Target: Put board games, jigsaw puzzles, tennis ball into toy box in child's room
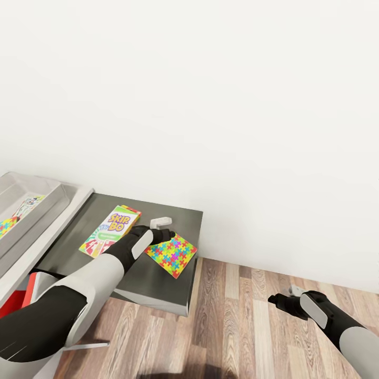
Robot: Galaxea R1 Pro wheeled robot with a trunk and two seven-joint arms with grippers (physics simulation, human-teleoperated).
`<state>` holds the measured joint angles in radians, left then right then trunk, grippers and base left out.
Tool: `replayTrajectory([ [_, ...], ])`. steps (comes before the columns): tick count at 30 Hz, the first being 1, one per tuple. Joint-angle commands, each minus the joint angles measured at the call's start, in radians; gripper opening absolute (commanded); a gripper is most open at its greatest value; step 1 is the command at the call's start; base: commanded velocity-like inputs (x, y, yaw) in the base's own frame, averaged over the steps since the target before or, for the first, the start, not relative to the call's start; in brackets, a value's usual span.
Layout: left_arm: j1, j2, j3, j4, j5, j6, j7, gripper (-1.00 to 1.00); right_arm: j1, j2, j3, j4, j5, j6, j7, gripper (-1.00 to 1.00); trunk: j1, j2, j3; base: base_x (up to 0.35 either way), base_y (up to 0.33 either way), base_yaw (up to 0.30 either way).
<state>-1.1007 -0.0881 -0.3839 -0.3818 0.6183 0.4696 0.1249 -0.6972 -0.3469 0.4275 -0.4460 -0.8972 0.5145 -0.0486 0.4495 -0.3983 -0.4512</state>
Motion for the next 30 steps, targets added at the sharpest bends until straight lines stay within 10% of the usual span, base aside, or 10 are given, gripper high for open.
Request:
replayTrajectory([
  [1, -0.001, 0.001, -0.007, -0.002, 0.011, 0.003, 0.009, 1.00, -0.001, -0.001, 0.007, -0.002, -0.008, 0.002, -0.005, 1.00, 0.001, -0.002, -0.002, 0.000, -0.001, 0.000],
  [30, -0.001, 0.002, -0.007, -0.002, 0.011, 0.003, 0.007, 1.00, -0.001, -0.001, 0.007, -0.002, -0.008, 0.002, -0.005, 1.00, 0.001, -0.002, 0.011, -0.019, 0.000, -0.045],
])
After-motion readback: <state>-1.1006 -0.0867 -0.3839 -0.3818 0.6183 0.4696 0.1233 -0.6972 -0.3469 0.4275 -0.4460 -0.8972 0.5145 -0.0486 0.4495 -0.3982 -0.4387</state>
